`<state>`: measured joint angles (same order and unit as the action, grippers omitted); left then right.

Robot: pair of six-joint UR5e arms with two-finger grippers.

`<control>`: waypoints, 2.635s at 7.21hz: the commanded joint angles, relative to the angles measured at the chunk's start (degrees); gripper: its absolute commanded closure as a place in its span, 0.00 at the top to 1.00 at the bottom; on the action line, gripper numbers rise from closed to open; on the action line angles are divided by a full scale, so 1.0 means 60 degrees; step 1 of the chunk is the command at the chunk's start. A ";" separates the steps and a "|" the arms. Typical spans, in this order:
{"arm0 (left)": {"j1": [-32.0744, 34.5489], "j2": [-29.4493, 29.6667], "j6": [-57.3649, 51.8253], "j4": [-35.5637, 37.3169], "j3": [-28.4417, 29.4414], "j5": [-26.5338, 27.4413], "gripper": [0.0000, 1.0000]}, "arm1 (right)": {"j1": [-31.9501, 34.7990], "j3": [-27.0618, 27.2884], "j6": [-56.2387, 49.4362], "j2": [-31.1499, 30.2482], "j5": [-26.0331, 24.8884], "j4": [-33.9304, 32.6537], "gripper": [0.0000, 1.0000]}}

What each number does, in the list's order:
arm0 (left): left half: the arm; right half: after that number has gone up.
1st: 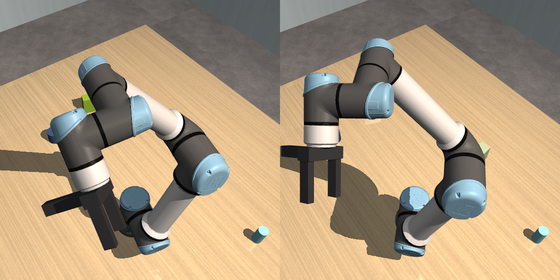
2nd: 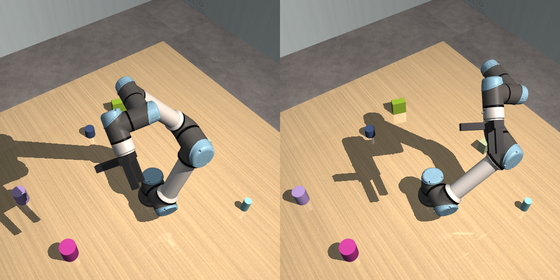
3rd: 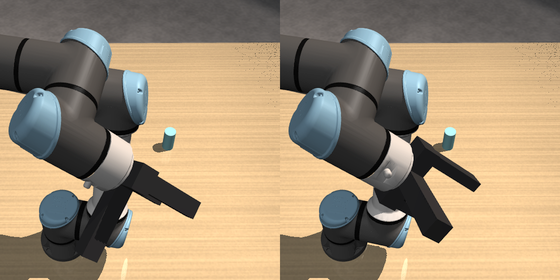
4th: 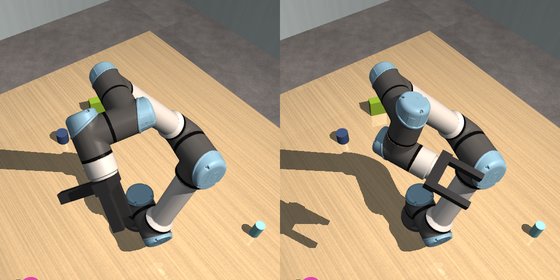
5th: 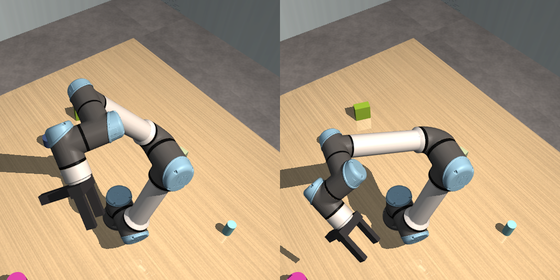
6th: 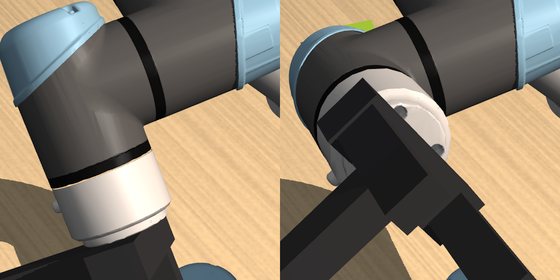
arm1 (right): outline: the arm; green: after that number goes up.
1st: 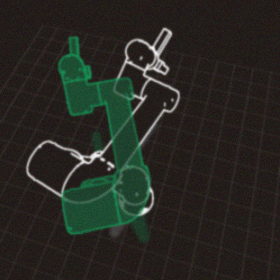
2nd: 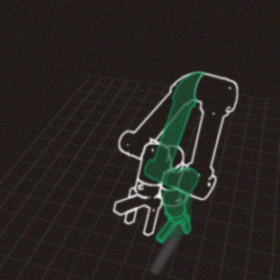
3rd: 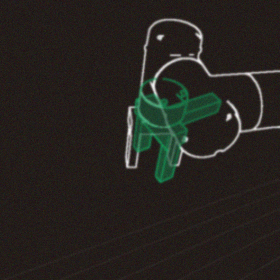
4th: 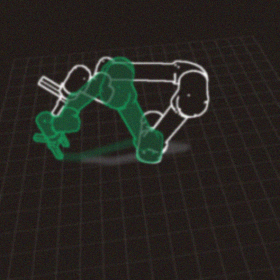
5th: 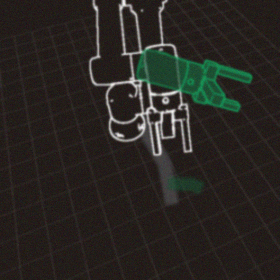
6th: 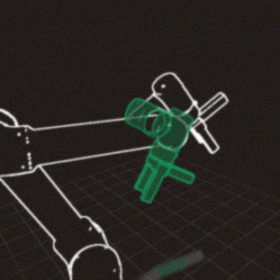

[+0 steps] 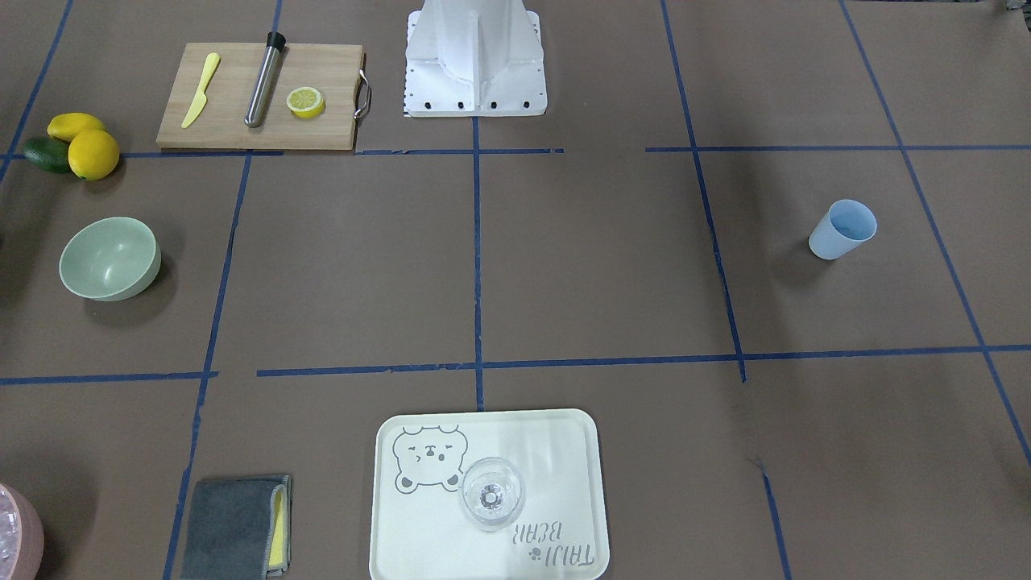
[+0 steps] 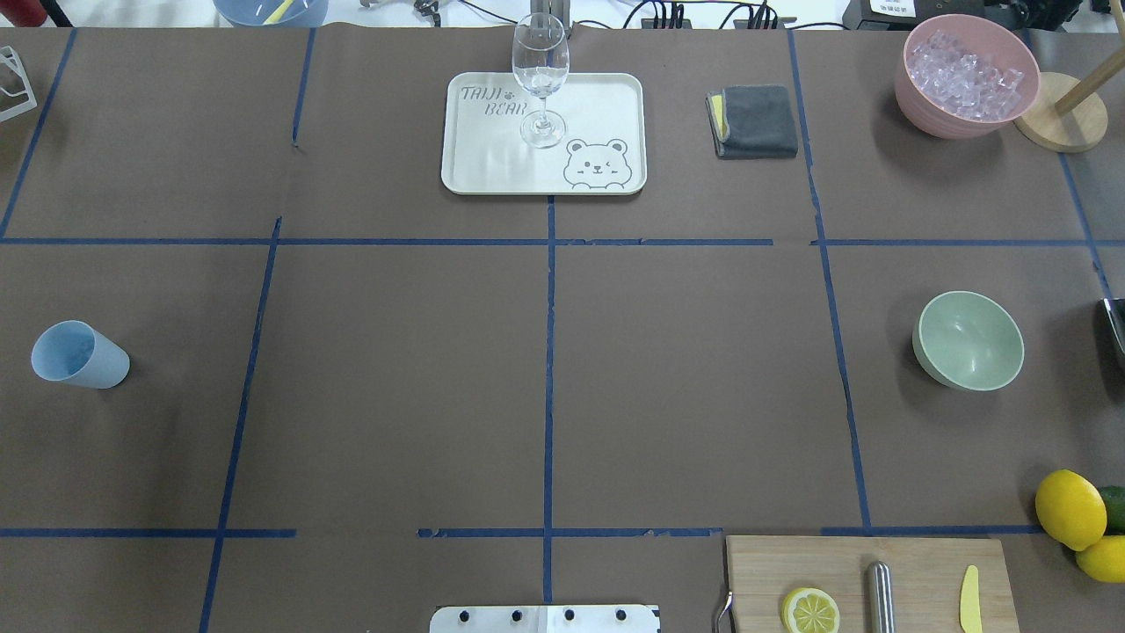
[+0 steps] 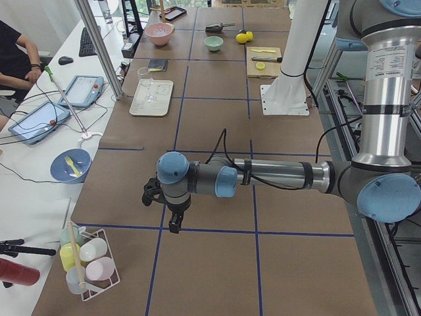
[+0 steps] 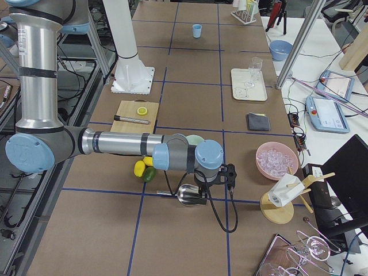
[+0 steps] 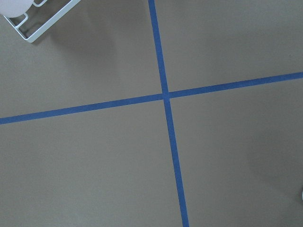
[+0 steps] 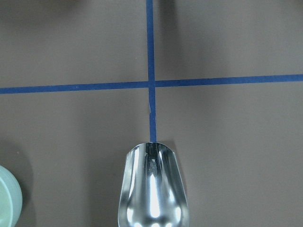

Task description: Pour ice into bowl

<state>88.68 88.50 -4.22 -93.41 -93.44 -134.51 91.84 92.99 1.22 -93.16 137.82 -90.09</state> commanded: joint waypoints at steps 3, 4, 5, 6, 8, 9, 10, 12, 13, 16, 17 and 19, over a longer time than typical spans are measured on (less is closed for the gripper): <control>0.0000 0.0015 -0.0029 -0.0061 -0.0086 0.0020 1.00 | 0.0000 0.0335 0.0104 -0.0031 0.0028 0.0000 1.00; -0.0015 0.0030 -0.0015 -0.0047 -0.0391 0.0006 1.00 | 0.0000 0.0322 0.0104 -0.0045 0.0057 0.0000 1.00; -0.0015 0.0030 0.0044 0.0011 -0.1003 0.0005 1.00 | -0.0029 0.0496 0.0133 0.0027 0.0130 0.0014 1.00; -0.0073 0.0102 0.0030 -0.0032 -0.1328 -0.0009 1.00 | -0.0043 0.0585 0.0133 0.0187 0.0290 0.0000 1.00; -0.0190 0.0088 0.0654 -0.0104 -0.2556 -0.0038 1.00 | -0.0058 0.0193 0.0104 0.0514 0.0275 0.0144 1.00; -0.0278 0.0030 0.1036 -0.0308 -0.2910 -0.0053 1.00 | -0.0073 0.0161 0.0133 0.0453 0.0321 0.0436 1.00; -0.0757 -0.0072 0.2186 -0.0600 -0.3349 -0.0039 1.00 | -0.0073 0.0132 0.0148 0.0438 0.0350 0.0454 1.00; -0.1840 -0.1194 0.4616 -0.2349 -0.4083 0.0165 1.00 | -0.0131 0.0147 0.0148 0.0438 0.0496 0.0469 1.00; -0.2513 -0.1955 0.6094 -0.4145 -0.4100 0.0834 1.00 | -0.0204 0.0205 0.0220 0.0438 0.0526 0.0483 1.00; -0.6214 -0.3075 1.0479 -0.7090 -0.4129 0.4488 1.00 | -0.1167 0.0833 0.3521 0.0249 0.0497 0.1765 1.00; -0.6719 -0.3119 1.0996 -0.7092 -0.4231 0.5184 1.00 | -0.1926 0.0820 0.4677 -0.0217 0.0395 0.3194 1.00; -0.6796 -0.3601 1.1001 -0.7107 -0.4815 0.5250 1.00 | -0.3477 0.0820 0.7212 -0.0483 -0.0277 0.5628 1.00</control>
<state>48.96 68.53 61.10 -135.81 -120.40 -104.08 76.97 97.85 35.41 -94.59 138.33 -65.35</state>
